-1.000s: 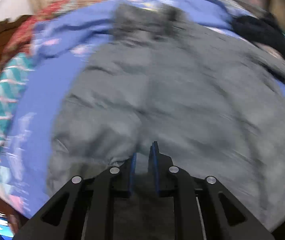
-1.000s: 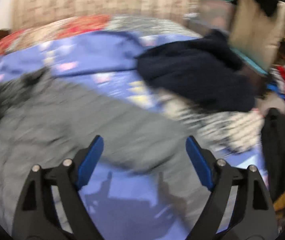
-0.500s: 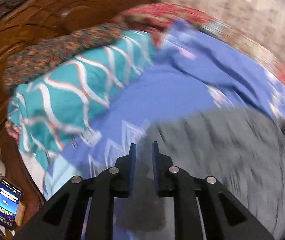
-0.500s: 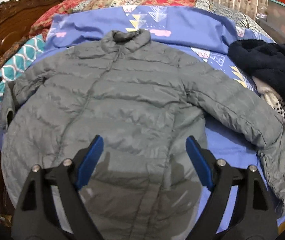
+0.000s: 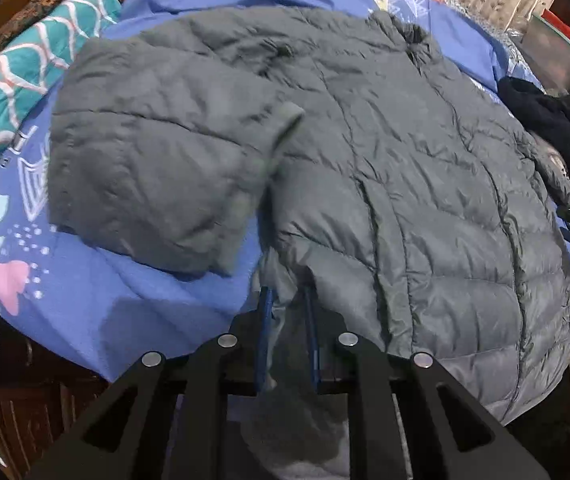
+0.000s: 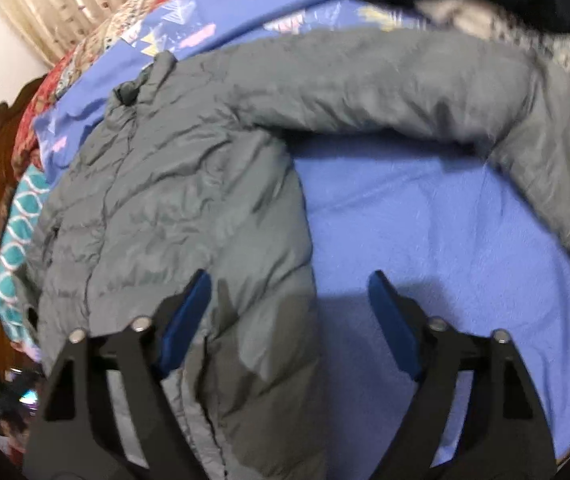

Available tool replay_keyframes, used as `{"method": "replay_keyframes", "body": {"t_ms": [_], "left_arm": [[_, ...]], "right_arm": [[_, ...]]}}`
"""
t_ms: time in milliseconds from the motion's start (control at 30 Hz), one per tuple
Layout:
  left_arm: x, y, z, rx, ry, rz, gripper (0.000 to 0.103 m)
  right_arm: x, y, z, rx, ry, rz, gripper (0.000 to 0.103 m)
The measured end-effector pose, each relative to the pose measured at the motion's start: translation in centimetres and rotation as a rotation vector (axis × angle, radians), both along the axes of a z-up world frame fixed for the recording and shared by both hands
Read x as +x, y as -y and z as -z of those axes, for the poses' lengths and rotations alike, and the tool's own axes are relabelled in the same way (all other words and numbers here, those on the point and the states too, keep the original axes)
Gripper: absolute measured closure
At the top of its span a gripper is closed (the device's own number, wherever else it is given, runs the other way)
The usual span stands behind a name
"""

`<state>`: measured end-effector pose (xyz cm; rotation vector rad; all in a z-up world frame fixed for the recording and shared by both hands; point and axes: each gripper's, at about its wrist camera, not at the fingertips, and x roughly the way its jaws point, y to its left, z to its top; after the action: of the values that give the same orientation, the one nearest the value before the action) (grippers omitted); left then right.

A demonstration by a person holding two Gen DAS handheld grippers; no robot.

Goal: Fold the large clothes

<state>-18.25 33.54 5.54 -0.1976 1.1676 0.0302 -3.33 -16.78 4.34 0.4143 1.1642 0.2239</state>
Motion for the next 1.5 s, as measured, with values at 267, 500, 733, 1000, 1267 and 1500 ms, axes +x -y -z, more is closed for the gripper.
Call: {"method": "replay_keyframes", "body": {"t_ms": [267,500,733,1000,1267,1500], "left_arm": [[0.7,3.1,-0.6,0.02,0.023,0.065,0.073],[0.9,0.9,-0.8,-0.006,-0.004,0.03,0.073],[-3.6,-5.4,-5.4,-0.096,0.139,-0.118,0.073],[-8.2,-10.9,-7.3,-0.034,0.2,-0.296,0.073],[-10.9,-12.9,-8.3,0.06,0.21,-0.335,0.073],[-5.2,-12.5,-10.8,0.089,0.269,-0.286,0.073]], "right_arm": [[-0.1,2.0,-1.2,-0.114,0.051,0.03,0.101],[-2.0,1.2,-4.0,-0.248,0.131,-0.033,0.041],[-1.9,-7.3,-9.7,-0.025,0.251,-0.291,0.04],[-1.8,-33.8,-8.5,0.182,0.175,-0.851,0.038],[-0.4,-47.4,-4.7,0.203,-0.126,-0.973,0.1],[11.1,-35.4,-17.4,0.06,0.199,-0.855,0.1]]}}
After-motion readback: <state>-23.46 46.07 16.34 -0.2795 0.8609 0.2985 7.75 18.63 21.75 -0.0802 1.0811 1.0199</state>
